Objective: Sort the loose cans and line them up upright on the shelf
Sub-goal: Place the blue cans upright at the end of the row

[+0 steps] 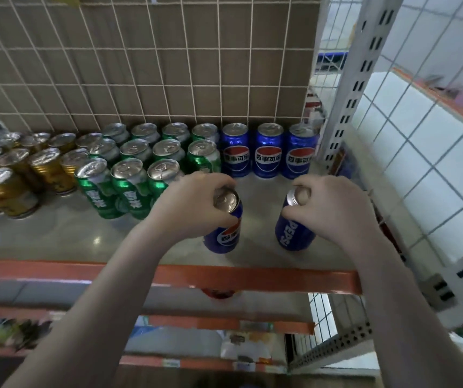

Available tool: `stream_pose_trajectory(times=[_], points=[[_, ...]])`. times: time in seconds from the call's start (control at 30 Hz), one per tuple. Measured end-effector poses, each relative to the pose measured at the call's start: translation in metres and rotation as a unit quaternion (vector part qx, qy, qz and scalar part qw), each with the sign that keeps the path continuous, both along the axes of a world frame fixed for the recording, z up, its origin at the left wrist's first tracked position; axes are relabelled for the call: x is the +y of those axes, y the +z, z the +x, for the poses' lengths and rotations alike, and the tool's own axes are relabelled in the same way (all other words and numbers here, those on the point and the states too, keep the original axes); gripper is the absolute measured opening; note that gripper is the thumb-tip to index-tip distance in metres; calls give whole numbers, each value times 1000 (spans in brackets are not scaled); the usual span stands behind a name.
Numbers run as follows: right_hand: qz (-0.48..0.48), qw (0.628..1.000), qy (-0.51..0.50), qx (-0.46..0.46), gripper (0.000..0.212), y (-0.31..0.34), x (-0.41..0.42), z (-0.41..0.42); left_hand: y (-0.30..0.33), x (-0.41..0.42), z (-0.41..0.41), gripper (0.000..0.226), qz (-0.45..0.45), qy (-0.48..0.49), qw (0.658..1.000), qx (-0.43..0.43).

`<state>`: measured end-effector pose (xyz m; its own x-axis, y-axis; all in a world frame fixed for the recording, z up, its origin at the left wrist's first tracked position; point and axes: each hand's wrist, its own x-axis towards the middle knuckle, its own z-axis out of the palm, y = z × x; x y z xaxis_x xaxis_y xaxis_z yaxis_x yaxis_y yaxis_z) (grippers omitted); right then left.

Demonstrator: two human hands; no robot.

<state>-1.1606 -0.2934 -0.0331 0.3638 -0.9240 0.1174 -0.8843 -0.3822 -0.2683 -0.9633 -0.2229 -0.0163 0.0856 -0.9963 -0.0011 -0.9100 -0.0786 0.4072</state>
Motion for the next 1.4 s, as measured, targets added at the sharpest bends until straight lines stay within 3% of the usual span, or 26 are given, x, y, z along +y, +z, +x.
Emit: stream_pose_trajectory(times=[0.2, 0.33, 0.47, 0.6, 0.8, 0.9, 0.97, 1.23, 1.4], points=[[-30, 998, 42, -29, 60, -12, -18, 6, -11, -4, 3, 52, 10, 28, 1000, -2], [14, 984, 83, -155, 80, -26, -25, 6, -15, 0, 9, 52, -10, 43, 999, 18], [131, 920, 79, -361, 100, -50, -17, -3, -27, -1, 9, 53, -28, 52, 997, 55], [216, 863, 23, -456, 74, -85, -11, -5, -41, -1, 2, 56, -52, 86, 993, 59], [181, 897, 4, -402, 66, -92, -15, -8, -51, -1, -5, 54, -93, 111, 988, 43], [114, 940, 3, -323, 76, -79, -21, -14, -51, -1, -5, 53, -93, 110, 989, 42], [71, 962, 24, -262, 71, -67, -25, -17, -51, -1, -5, 52, -94, 109, 989, 46], [45, 980, 48, -189, 65, -16, -45, -6, -50, 0, -4, 52, -83, 109, 988, 66], [8, 998, 60, -9, 61, 6, -62, 18, -50, 0, -3, 52, -80, 105, 989, 70]])
